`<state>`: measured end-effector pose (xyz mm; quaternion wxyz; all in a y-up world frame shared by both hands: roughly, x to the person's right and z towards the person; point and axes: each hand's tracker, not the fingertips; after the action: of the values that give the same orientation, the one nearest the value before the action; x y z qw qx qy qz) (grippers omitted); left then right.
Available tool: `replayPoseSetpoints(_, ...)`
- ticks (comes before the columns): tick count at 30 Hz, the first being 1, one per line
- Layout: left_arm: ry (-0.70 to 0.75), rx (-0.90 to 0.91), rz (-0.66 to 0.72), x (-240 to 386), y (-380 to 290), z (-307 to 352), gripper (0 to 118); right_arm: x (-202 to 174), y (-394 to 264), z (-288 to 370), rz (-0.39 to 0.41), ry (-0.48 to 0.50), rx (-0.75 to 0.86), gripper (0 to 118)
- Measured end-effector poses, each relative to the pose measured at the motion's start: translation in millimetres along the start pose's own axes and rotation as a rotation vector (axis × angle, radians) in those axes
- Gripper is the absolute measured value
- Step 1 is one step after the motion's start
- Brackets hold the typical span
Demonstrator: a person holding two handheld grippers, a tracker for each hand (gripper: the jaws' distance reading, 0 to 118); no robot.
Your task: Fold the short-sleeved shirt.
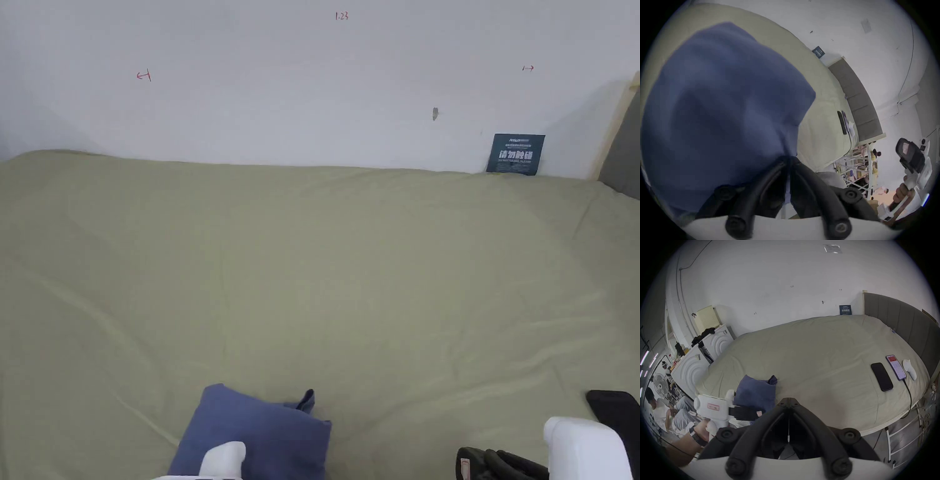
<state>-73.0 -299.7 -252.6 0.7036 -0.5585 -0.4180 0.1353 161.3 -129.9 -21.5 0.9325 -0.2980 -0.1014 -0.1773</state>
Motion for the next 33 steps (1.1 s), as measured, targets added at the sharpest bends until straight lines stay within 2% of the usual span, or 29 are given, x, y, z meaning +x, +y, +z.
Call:
replayPoseSetpoints(6,-0.074,-0.02,0.036,6,-7,-14,2,-2,0,-1,0.001,-0.002,0.002,2)
replayPoseSetpoints(9,-0.068,-0.038,-0.013,15,-10,-16,2,-4,1,-3,-0.002,0.008,0.003,2)
replayPoseSetpoints(13,-0.162,0.074,-0.015,20,12,40,2,-5,7,-5,0.025,0.033,0.012,2)
replayPoseSetpoints(15,-0.152,0.152,-0.072,15,30,79,2,-6,10,-9,0.031,0.04,0.007,2)
replayPoseSetpoints(18,-0.02,0.182,-0.1,-19,55,123,2,-8,11,-14,0.025,0.055,0.002,2)
replayPoseSetpoints(21,-0.11,0.137,-0.057,-68,64,147,2,-11,10,-17,0.026,0.065,-0.003,2)
replayPoseSetpoints(22,-0.141,0.118,-0.047,-82,66,151,8,-12,10,-18,0.03,0.065,-0.008,2)
replayPoseSetpoints(23,-0.136,0.124,-0.031,-93,67,152,32,-13,10,-20,0.035,0.062,-0.016,2)
replayPoseSetpoints(24,-0.128,0.111,-0.026,-101,68,152,70,-13,9,-22,0.039,0.061,-0.023,2)
replayPoseSetpoints(25,-0.102,0.088,-0.022,-104,68,149,99,-13,9,-24,0.041,0.059,-0.03,2)
replayPoseSetpoints(31,-0.117,0.067,-0.023,-101,64,123,100,-16,11,-31,0.042,0.06,-0.052,2)
replayPoseSetpoints(33,-0.073,0.054,-0.031,-100,62,112,100,-18,12,-30,0.041,0.071,-0.054,2)
